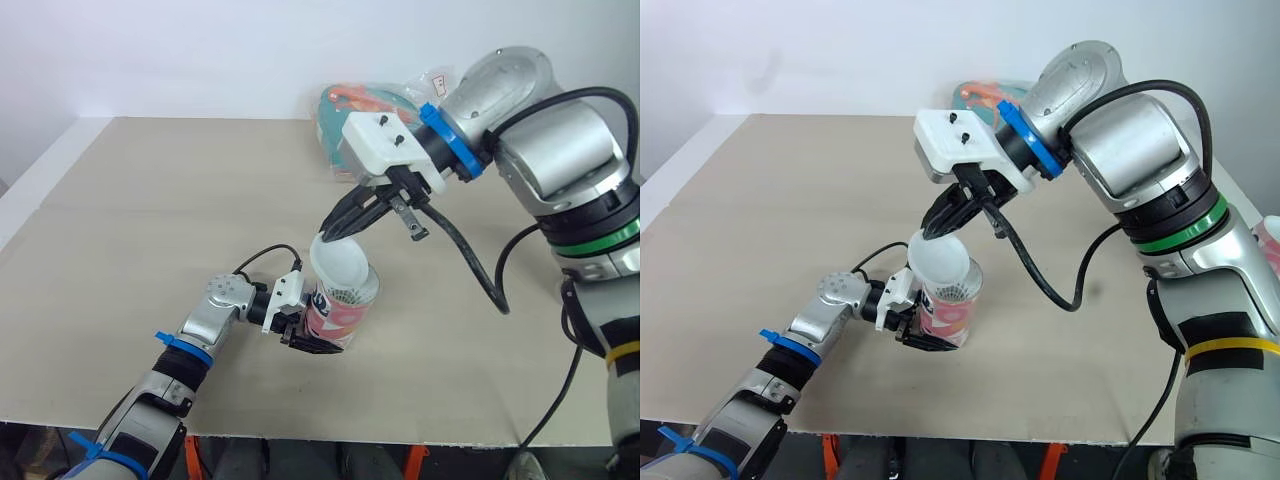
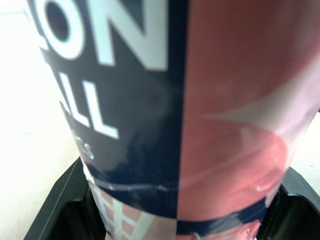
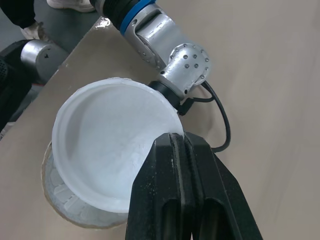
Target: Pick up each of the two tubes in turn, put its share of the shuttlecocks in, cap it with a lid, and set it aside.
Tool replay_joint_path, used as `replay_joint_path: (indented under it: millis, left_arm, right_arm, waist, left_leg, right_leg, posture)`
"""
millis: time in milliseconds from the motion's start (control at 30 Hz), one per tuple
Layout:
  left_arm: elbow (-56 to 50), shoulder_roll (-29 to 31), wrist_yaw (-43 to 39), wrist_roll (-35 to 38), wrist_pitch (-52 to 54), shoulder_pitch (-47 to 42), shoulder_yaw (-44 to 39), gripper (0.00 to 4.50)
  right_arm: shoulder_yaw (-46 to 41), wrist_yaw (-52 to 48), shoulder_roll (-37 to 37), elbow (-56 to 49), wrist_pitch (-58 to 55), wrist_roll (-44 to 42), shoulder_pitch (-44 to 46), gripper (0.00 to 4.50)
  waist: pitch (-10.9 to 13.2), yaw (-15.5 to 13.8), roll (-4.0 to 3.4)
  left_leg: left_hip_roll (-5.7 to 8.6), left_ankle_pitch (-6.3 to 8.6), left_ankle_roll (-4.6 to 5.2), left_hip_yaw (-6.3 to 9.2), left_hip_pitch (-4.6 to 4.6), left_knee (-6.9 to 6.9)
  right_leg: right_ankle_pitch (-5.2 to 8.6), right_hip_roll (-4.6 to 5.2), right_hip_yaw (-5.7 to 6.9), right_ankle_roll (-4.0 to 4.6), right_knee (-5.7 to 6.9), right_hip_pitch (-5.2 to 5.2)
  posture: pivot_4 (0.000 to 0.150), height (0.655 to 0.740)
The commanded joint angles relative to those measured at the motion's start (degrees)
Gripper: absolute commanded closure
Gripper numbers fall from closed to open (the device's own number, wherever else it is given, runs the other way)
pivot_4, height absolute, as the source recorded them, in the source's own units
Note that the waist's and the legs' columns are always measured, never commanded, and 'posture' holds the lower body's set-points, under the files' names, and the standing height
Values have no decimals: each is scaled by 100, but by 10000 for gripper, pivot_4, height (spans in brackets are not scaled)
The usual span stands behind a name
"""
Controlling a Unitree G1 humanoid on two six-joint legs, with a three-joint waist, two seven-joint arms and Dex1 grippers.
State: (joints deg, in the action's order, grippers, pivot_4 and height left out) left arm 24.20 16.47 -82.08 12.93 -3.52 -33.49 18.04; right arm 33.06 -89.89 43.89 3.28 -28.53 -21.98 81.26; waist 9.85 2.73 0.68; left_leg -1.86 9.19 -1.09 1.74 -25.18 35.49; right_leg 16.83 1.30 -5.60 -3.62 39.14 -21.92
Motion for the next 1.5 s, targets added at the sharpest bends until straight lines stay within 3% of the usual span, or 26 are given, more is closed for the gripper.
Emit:
replay_joint_path:
  millis: [33,667,1067,1500]
  left_arm:
    - [176,94,47,-156,130,102,63,15297]
    - [49,172,72,-119,257,170,26,15297]
    - [70,178,83,-105,264,145,31,15297]
    - [23,200,90,-95,316,157,29,15297]
  right_arm:
    - [-53,-261,128,-96,146,-63,78,43408]
    - [200,-261,256,-483,171,115,-428,43408]
    - [99,-261,203,-322,683,753,-353,43408]
    - [10,-261,550,-1176,728,662,-908,43408]
  waist:
    - [0,0,0]
    - [0,2,0]
    - [0,2,0]
    - [0,-3,1]
  left_leg:
    - [0,0,0,0,0,0]
    - [-2,0,0,-2,-1,0]
    - [-3,0,0,-2,0,0]
    - [-1,0,0,-1,-1,-1]
  right_leg:
    - [0,0,0,0,0,0]
    - [-1,-2,-1,1,0,-3]
    - [-2,-3,0,2,0,-4]
    - [2,-1,-1,-1,0,-1]
  posture:
    - [1500,7387]
    - [1500,7387]
    - [1500,7387]
    - [1500,7387]
